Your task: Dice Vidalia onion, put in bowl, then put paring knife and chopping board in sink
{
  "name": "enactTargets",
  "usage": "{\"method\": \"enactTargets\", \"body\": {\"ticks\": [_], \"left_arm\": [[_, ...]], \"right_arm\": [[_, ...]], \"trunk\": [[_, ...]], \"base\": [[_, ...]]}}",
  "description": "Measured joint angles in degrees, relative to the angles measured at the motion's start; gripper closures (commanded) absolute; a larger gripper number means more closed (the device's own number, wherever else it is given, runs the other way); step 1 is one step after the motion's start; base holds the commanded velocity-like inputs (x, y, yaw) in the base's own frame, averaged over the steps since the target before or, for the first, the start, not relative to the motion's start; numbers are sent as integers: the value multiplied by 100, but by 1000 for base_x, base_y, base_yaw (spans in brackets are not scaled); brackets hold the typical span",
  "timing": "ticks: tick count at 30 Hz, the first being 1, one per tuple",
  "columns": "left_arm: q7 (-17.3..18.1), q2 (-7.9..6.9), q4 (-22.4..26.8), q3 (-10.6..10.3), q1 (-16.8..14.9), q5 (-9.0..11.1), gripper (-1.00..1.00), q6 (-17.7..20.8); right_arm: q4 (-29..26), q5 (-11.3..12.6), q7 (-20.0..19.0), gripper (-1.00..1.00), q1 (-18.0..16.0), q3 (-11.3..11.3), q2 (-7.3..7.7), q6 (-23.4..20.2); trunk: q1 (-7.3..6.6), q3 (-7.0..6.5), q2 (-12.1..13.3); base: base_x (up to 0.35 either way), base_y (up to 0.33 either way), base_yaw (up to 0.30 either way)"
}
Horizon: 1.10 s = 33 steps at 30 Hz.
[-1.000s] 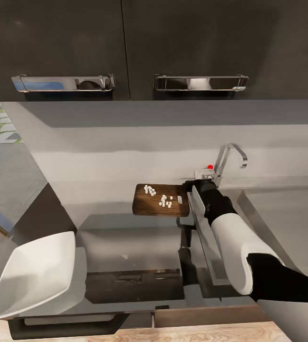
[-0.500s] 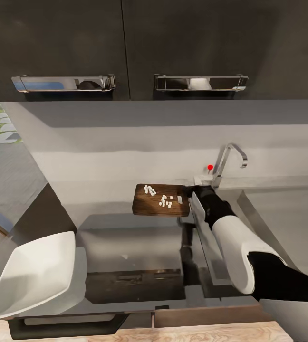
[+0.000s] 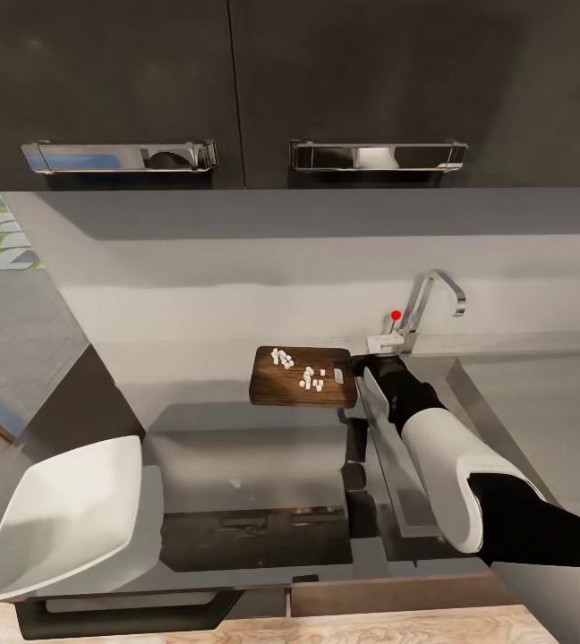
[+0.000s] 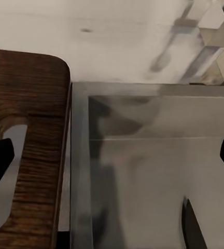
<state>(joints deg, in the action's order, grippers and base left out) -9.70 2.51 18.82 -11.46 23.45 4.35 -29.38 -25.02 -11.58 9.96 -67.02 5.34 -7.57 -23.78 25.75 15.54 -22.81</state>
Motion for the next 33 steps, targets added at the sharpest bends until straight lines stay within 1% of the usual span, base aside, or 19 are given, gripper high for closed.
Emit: {"method": "enactTargets", "body": {"ticks": [5, 9, 11, 14, 21, 26, 33], "left_arm": [[0, 0, 5, 0, 0, 0, -100, 0], [0, 0, 4, 1, 0, 1, -100, 0], [0, 0, 3, 0, 0, 1, -100, -1], [0, 0, 6, 0, 2, 1, -100, 0], [0, 0, -1, 0, 0, 2, -100, 1], [0, 0, 1, 0, 0, 1, -100, 1], [0, 0, 0, 0, 0, 1, -100, 1]], "right_arm": [[3, 4, -31, -100, 0, -2, -5, 12], [75, 5, -171, -100, 0, -2, -1, 27], [167, -1, -196, -100, 0, -1, 0, 143], [217, -4, -203, -100, 0, 1, 0, 235], [316, -7, -205, -100, 0, 3, 10, 270], [439, -7, -207, -100, 0, 0, 77, 414], [562, 2, -214, -100, 0, -8, 81, 468]], "trunk": [[0, 0, 0], [0, 0, 0], [0, 0, 0], [0, 0, 0], [0, 0, 0], [0, 0, 0], [0, 0, 0]], "base": [[0, 0, 0], [0, 0, 0], [0, 0, 0], [0, 0, 0], [0, 0, 0], [0, 0, 0], [0, 0, 0]]}}
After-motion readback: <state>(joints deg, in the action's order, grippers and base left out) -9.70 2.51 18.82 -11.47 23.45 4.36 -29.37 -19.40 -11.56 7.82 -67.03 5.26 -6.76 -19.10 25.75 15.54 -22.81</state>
